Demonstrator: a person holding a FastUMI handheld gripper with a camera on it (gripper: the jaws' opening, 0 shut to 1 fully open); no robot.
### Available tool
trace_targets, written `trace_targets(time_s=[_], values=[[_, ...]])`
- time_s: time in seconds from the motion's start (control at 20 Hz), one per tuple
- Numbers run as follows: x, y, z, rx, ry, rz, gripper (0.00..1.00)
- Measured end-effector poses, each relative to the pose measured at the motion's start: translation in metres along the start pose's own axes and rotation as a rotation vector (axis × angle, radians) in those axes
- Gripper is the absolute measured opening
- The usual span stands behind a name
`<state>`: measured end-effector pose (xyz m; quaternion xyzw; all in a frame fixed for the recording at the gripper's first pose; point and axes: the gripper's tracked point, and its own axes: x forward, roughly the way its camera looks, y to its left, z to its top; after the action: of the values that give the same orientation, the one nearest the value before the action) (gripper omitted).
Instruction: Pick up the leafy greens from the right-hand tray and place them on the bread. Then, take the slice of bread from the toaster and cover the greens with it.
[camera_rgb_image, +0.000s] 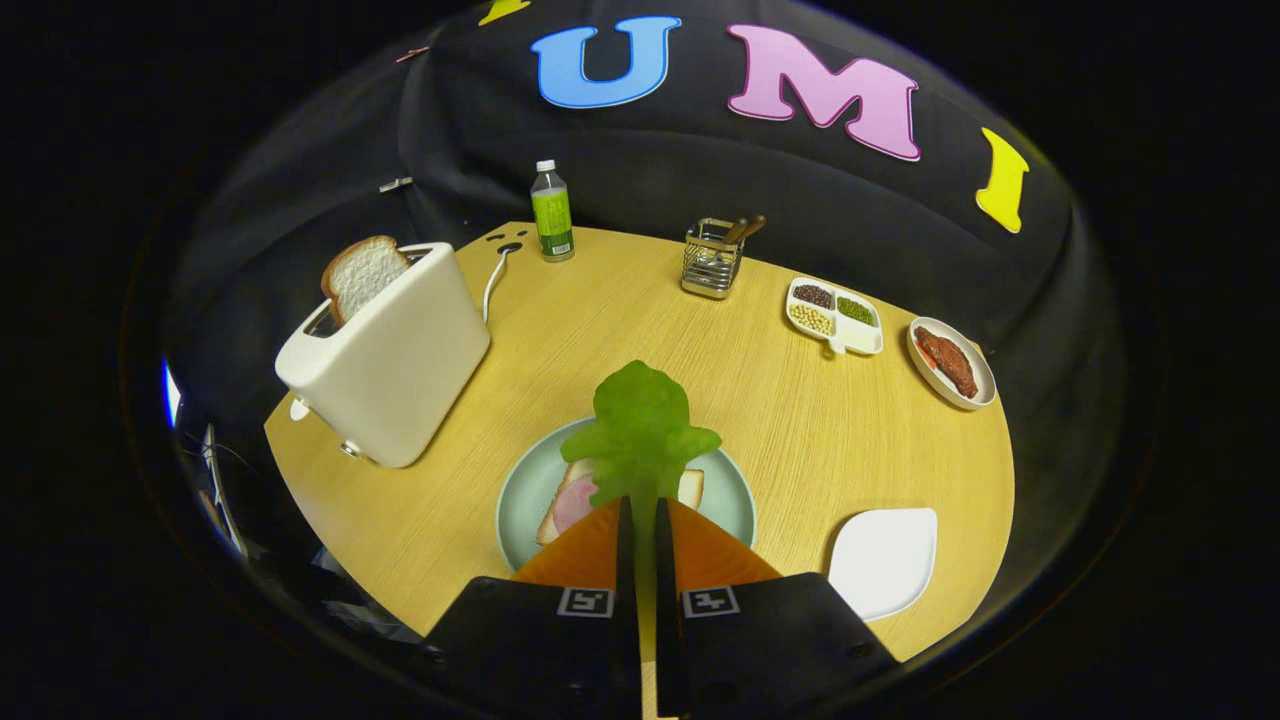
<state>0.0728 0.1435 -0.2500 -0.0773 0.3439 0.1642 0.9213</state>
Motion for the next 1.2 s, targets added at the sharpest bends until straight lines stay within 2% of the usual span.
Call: trace_targets(time_s=[0.15,0.25,0.35,0.4,0.55,0.6,0.75,0.95,1.2], values=[[0.009,0.005,-0.006,-0.024,0.022,-0.009,0.16],[0.015,0.005,-0.013,-0.047,0.039,-0.027,0.24],[0.022,0.008,-0.017,-0.067,0.044,-0.031,0.37],[0.024,0.013,-0.02,-0.071,0.053,-0.021,0.45],[0.023,0.025,-0.02,-0.067,0.044,0.011,0.89],[0.02,0.026,-0.012,-0.067,0.021,0.008,1.0],[0.009,0.033,0.008,-0.063,-0.039,0.004,0.99],[-0.014,0.058,0.057,-0.054,-0.163,0.029,0.98],[-0.035,0.113,0.097,-0.1,-0.209,0.135,0.99]])
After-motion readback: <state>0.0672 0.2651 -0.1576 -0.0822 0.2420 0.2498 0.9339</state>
